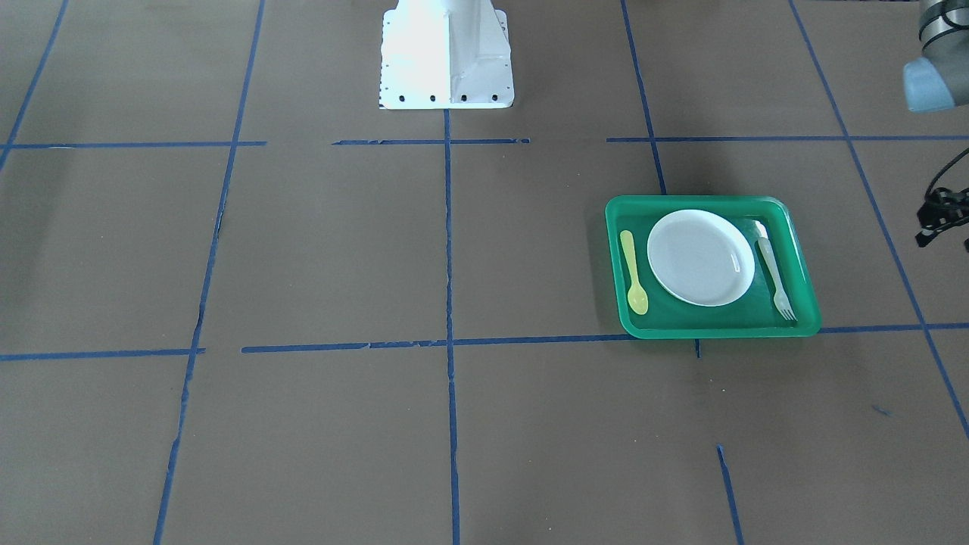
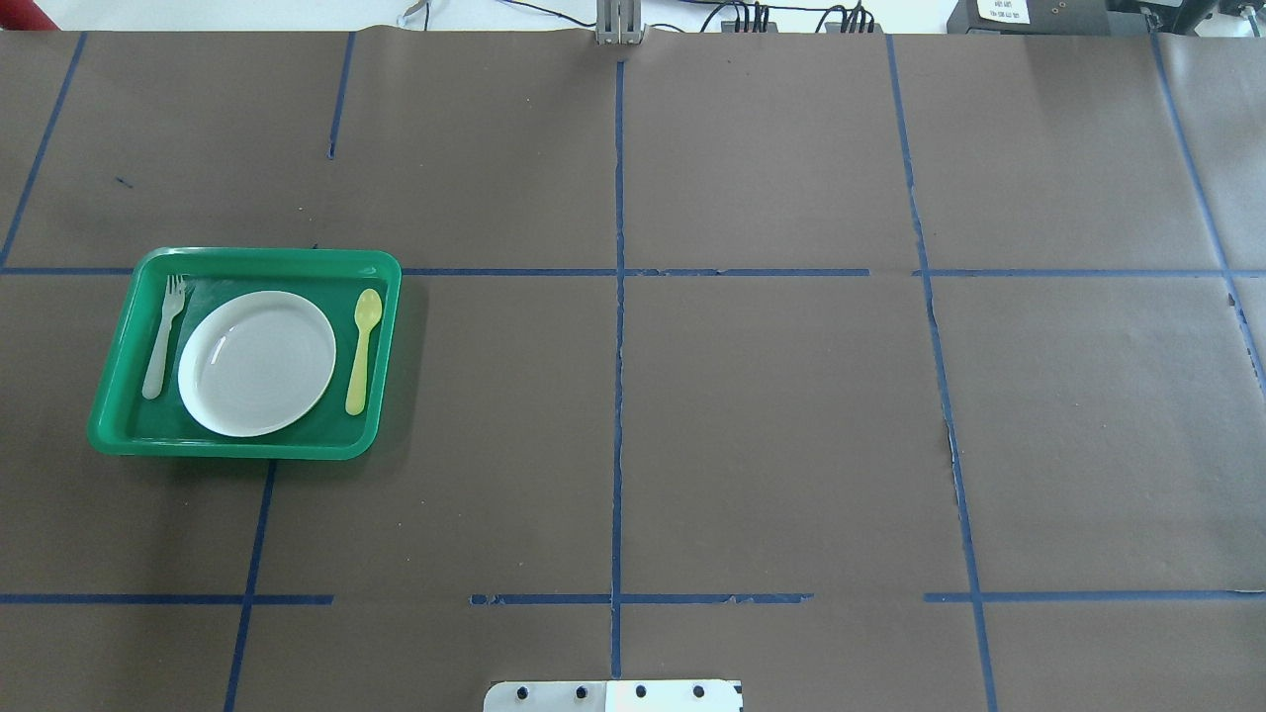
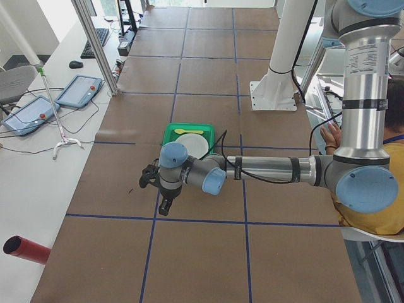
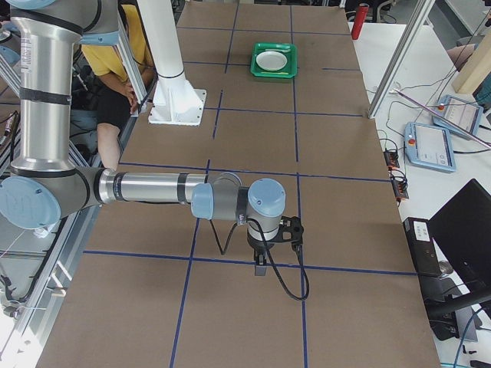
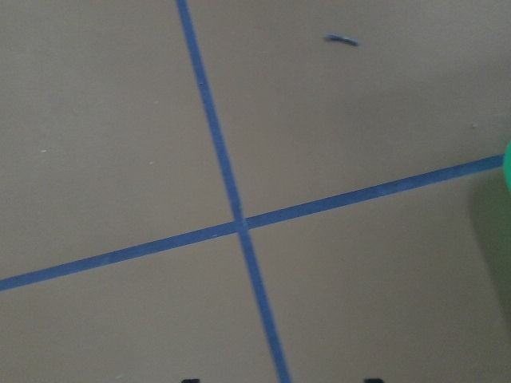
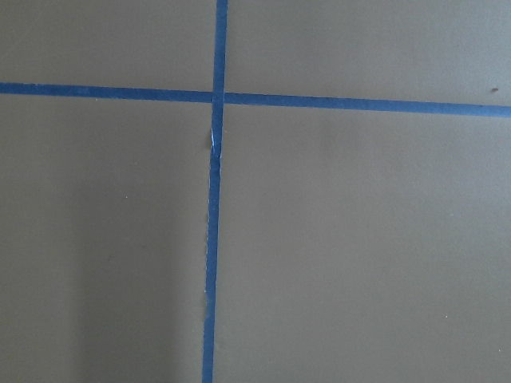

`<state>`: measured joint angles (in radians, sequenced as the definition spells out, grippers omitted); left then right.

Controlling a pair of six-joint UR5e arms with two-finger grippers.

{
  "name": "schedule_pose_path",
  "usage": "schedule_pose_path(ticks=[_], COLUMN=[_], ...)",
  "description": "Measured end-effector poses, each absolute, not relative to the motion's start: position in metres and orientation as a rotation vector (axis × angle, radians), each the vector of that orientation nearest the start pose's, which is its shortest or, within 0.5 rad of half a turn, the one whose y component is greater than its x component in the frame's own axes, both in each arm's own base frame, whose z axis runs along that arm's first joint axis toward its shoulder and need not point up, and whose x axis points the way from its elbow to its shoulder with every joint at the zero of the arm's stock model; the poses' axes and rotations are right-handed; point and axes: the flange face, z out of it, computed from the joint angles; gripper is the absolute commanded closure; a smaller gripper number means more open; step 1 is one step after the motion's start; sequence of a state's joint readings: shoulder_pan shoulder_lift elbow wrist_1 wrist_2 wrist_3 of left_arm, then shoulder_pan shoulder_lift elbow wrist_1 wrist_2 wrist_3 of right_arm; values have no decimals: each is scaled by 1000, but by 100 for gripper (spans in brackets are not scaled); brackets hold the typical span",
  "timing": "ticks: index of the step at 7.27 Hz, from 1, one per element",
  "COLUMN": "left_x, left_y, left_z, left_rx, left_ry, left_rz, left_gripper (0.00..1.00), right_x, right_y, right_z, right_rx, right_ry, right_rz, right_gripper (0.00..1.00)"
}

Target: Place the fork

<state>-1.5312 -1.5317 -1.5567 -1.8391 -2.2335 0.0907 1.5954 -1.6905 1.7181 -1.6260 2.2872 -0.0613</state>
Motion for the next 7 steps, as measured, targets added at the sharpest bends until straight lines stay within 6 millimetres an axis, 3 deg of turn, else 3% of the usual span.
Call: schedule_pose_path(ticks=[1, 2, 4, 7], left_x=[-77, -86, -92, -92], left_y=[-492, -494, -493, -469], left_z=[669, 669, 660, 645], left_rx=[176, 126, 51, 33], left_ry=[697, 742, 779, 781], left_rz=[177, 155, 120, 131], left_gripper=[0, 0, 0, 0], right_x=[79, 79, 79, 79], right_y=[-437, -437, -437, -437], right_z=[651, 651, 651, 651], right_rx=[4, 4, 4, 4], right_ry=[-717, -717, -717, -717], right_rz=[-25, -25, -25, -25], right_gripper=[0, 0, 0, 0])
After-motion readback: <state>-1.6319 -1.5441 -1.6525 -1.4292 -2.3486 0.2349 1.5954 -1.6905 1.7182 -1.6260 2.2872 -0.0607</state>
